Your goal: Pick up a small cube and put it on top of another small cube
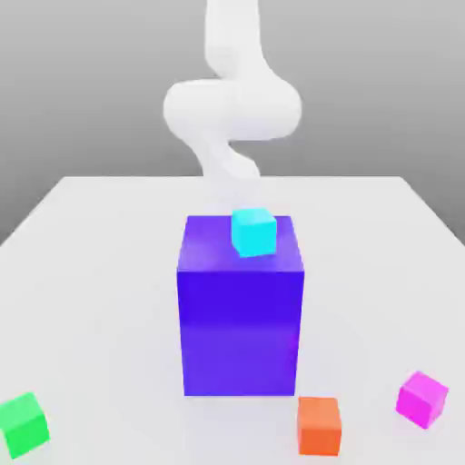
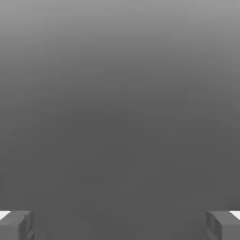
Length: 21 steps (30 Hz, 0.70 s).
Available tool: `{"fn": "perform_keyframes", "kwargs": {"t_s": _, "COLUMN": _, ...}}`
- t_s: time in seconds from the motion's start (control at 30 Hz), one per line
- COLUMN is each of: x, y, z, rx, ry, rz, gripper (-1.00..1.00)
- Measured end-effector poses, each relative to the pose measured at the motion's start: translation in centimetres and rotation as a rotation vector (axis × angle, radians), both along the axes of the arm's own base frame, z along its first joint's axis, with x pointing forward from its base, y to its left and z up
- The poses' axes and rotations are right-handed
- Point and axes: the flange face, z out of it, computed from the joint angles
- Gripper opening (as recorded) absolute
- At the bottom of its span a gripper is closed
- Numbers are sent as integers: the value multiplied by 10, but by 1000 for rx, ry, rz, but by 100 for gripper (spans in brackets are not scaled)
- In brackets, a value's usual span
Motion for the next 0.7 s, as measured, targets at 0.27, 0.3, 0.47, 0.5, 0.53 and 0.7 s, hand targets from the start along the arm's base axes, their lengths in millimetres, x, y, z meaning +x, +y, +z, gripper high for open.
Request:
{"fn": "perform_keyframes", "kwargs": {"t_s": 0.27, "x": 76, "y": 67, "z": -125, "rx": -375, "ry": 221, "rz": 426, "gripper": 0}}
{"fn": "perform_keyframes", "kwargs": {"t_s": 0.3, "x": 82, "y": 75, "z": -141, "rx": -413, "ry": 247, "rz": 485, "gripper": 0}}
{"fn": "perform_keyframes", "kwargs": {"t_s": 0.47, "x": 101, "y": 116, "z": -227, "rx": -577, "ry": 363, "rz": 803, "gripper": 0}}
{"fn": "perform_keyframes", "kwargs": {"t_s": 0.5, "x": 103, "y": 124, "z": -244, "rx": -604, "ry": 383, "rz": 871, "gripper": 0}}
{"fn": "perform_keyframes", "kwargs": {"t_s": 0.53, "x": 103, "y": 132, "z": -261, "rx": -630, "ry": 402, "rz": 939, "gripper": 0}}
{"fn": "perform_keyframes", "kwargs": {"t_s": 0.7, "x": 93, "y": 178, "z": -346, "rx": -732, "ry": 468, "rz": 1312, "gripper": 0}}
